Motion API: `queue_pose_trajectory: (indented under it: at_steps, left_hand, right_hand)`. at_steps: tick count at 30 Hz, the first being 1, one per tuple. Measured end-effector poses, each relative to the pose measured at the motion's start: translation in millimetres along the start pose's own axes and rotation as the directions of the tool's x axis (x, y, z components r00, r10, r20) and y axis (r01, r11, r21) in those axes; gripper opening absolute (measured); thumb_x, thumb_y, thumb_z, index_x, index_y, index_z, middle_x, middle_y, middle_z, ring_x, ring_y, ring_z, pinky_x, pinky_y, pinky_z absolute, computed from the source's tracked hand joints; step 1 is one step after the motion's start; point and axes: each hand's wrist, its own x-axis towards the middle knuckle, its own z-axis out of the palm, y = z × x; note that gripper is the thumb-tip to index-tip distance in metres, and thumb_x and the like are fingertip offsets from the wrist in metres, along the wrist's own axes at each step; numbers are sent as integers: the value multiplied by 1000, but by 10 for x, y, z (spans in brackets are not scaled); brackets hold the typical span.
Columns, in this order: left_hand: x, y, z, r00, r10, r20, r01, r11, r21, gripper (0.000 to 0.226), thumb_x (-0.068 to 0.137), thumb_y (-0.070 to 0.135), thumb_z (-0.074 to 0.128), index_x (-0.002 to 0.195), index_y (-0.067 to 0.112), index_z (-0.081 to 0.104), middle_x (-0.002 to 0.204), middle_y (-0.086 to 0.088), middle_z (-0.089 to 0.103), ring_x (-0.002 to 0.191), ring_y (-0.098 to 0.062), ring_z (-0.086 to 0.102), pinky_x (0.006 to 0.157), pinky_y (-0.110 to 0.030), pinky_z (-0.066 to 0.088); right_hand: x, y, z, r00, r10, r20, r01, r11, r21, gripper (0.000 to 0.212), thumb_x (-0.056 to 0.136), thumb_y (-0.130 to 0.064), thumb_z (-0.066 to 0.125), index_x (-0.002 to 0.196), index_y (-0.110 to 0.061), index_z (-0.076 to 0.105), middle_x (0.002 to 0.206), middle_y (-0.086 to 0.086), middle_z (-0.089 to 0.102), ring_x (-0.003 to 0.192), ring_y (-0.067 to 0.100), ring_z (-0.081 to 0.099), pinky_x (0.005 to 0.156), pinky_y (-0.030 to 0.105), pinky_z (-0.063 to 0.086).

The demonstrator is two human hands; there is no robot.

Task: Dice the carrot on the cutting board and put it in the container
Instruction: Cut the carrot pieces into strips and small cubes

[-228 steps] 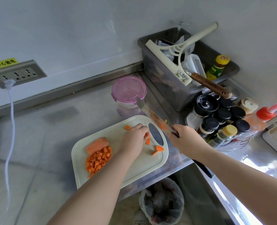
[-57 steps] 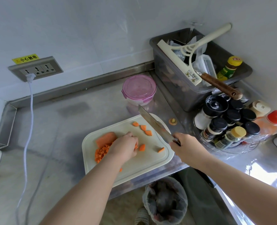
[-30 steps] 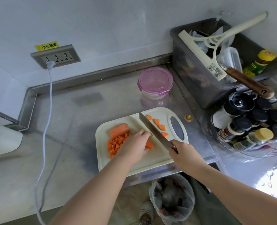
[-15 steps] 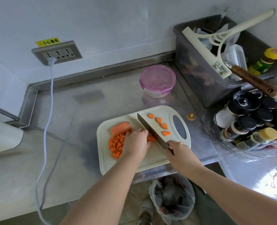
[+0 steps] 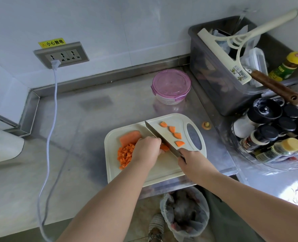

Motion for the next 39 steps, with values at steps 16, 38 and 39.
queue_pose_trajectory:
  at_steps: [16, 38, 39]
  left_hand:
    - [-10, -41, 6, 1000, -20, 2, 20, 998, -61, 13, 92, 26, 57, 102, 16, 56, 107, -2, 58, 102, -25, 57, 83, -35, 38]
    - [-117, -100, -22, 905, -382, 186, 411, 672, -616, 22, 92, 20, 52, 111, 16, 63, 107, -6, 68, 100, -23, 63, 82, -27, 48]
    - [-108, -83, -16, 898, -386, 212, 427, 644, -634, 21, 92, 20, 52, 107, 14, 65, 103, -7, 69, 97, -23, 65, 82, -28, 49]
  right_hand:
    - [-107, -92, 90, 993, 100, 60, -107, 987, 121, 24, 102, -18, 33, 81, -20, 42, 73, -3, 44, 60, 6, 43, 45, 12, 32]
    - [-373, -431, 124, 992, 122, -37, -123, 992, -31, 27, 99, -13, 36, 124, -6, 43, 91, 7, 50, 77, 21, 52, 71, 34, 49]
    - [-383, -450, 122, 993, 112, -36, -113, 993, -18, 25, 99, -16, 33, 119, -6, 45, 90, 7, 49, 78, 22, 49, 73, 37, 48]
